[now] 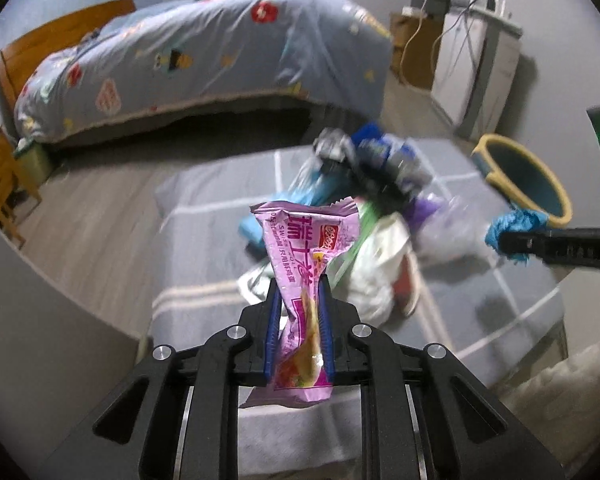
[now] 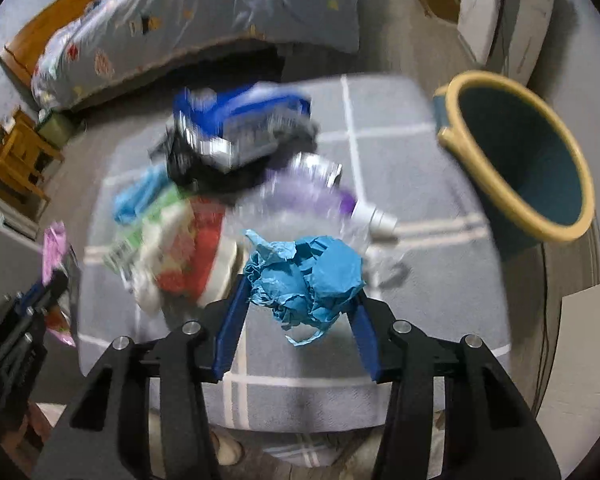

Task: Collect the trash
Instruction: 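Carry the glove and pink wrapper over the bin with both tools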

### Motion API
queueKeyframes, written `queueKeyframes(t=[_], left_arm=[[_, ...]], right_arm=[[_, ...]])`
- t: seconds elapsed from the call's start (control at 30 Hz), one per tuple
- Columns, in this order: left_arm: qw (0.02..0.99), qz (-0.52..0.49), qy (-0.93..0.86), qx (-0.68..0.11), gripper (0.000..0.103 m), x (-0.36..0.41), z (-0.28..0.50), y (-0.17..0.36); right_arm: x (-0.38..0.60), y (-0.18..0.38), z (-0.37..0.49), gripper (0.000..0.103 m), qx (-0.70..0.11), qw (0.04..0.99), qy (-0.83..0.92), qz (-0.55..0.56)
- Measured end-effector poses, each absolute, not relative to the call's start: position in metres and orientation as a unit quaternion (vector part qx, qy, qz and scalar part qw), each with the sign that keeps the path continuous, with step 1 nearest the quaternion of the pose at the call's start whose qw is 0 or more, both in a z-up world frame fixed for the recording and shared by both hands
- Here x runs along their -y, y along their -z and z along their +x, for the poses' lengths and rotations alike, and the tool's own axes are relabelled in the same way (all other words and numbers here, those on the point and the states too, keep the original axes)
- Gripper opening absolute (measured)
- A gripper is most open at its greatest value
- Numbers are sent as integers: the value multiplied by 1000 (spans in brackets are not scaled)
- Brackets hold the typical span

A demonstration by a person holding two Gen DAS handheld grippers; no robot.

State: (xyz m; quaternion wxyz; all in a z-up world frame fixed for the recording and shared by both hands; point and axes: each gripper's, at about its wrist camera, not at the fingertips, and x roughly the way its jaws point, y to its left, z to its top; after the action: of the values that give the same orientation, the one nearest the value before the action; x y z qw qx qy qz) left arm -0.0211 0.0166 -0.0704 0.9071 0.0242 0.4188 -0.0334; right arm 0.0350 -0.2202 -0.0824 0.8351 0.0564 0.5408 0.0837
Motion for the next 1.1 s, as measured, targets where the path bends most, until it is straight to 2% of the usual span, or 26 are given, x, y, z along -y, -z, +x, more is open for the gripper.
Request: queueKeyframes(t=[0.33,0.53,0.77,1.1], left_arm=[[926,48,58,-370,19,14,-3,28],[931,52,83,-351,19,37,12,5],[928,73,133,-341,19,93,46,-7],[911,106,194,-349,19,182,103,3]], right_arm=[[262,-25,58,48,-433,894,-108,27],[306,-56,76,48,-400,911,-97,36],[373,-50,109,48,-406,912,-48,43],[456,-8,148,48,-442,892,14,90]])
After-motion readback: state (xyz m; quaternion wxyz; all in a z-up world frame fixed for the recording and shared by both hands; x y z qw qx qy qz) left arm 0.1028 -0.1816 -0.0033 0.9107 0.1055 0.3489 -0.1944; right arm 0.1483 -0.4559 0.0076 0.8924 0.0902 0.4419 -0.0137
